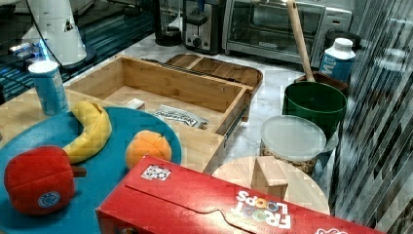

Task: Close the drawer.

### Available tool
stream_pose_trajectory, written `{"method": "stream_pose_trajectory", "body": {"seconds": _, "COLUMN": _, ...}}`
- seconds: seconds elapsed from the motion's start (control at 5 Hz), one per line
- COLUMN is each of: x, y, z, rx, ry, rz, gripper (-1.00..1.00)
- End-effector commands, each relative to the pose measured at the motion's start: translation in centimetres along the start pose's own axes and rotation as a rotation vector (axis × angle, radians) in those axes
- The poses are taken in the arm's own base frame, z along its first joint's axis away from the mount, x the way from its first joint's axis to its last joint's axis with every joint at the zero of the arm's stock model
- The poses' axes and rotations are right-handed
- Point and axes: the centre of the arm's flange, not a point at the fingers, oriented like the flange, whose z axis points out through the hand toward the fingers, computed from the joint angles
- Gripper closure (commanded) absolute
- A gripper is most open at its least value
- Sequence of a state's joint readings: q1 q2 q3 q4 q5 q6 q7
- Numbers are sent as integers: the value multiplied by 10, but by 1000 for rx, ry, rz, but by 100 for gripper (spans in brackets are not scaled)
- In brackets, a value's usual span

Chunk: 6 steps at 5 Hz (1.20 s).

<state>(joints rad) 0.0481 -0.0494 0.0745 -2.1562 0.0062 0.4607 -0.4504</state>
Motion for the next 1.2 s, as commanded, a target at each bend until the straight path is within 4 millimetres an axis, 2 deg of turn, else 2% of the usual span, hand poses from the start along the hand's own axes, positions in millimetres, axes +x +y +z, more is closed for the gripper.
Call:
{"method": "stream_pose_trajectory", "body": {"seconds": 0.2, "x": 0, "y": -21, "z": 46, "rx": 27, "ry": 55, "rz": -183, "gripper": 100}}
{"method": "stream_pose_trajectory", "body": {"seconds": 0.6, "x": 18, "y": -13, "z": 94, "rx": 12, "ry": 54, "rz": -196, "gripper": 100}}
{"method": "stream_pose_trajectory", "body": {"seconds": 0.8, "x": 21, "y": -7, "z": 112, "rx": -2, "ry": 71, "rz": -208, "gripper": 100}}
{"method": "stream_pose_trajectory", "body": {"seconds": 1.0, "x": 26, "y": -1, "z": 112, "rx": -21, "ry": 44, "rz": -198, "gripper": 100}}
{"method": "stream_pose_trajectory", "body": {"seconds": 1.2, "x": 29, "y": 15, "z": 116, "rx": -42, "ry": 51, "rz": -194, "gripper": 100}}
